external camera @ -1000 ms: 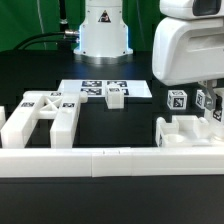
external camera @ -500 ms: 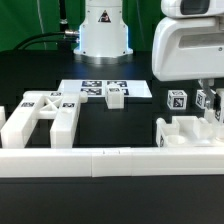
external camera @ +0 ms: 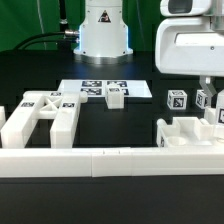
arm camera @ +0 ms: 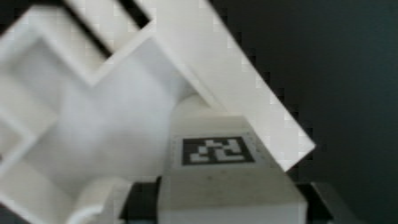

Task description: Assemble chair

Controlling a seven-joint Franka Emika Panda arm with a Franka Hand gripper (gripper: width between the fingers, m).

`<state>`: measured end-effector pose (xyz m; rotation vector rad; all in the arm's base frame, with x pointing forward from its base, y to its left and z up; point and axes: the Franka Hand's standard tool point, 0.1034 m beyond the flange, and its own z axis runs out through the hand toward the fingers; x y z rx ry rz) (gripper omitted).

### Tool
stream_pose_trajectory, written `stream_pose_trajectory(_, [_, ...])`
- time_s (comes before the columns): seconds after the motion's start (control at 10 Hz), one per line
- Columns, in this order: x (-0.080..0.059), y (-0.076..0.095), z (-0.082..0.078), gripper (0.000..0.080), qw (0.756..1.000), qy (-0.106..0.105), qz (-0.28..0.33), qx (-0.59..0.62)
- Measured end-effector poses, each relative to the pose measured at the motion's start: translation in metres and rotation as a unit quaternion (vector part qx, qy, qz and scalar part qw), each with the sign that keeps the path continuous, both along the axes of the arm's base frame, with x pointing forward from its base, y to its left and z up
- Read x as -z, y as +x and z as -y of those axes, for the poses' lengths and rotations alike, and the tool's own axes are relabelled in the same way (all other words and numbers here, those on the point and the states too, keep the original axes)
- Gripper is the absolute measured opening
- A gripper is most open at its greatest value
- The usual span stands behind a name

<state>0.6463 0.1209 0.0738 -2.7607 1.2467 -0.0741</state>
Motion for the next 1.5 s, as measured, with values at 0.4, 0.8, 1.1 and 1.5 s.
stream_pose_trajectory(0.4, [0.0001,0.0004,-0.0023,0.0516,0.999,0.009,-0.005,0.051])
stream_pose_trajectory(0.8, [0.0000,-0.0005,-0.0022,0.0641,0.996,-0.004,0.004,-0.092])
stream_pose_trajectory(1.1, [0.0004,-0.0038,-0.0016,0.0649,0.972,-0.020,0.005,-0.233])
stream_pose_trajectory(1.5, [-0.0042,-0.0032,-0.0016,0.0649,0.909,-0.043,0.012,-0.415])
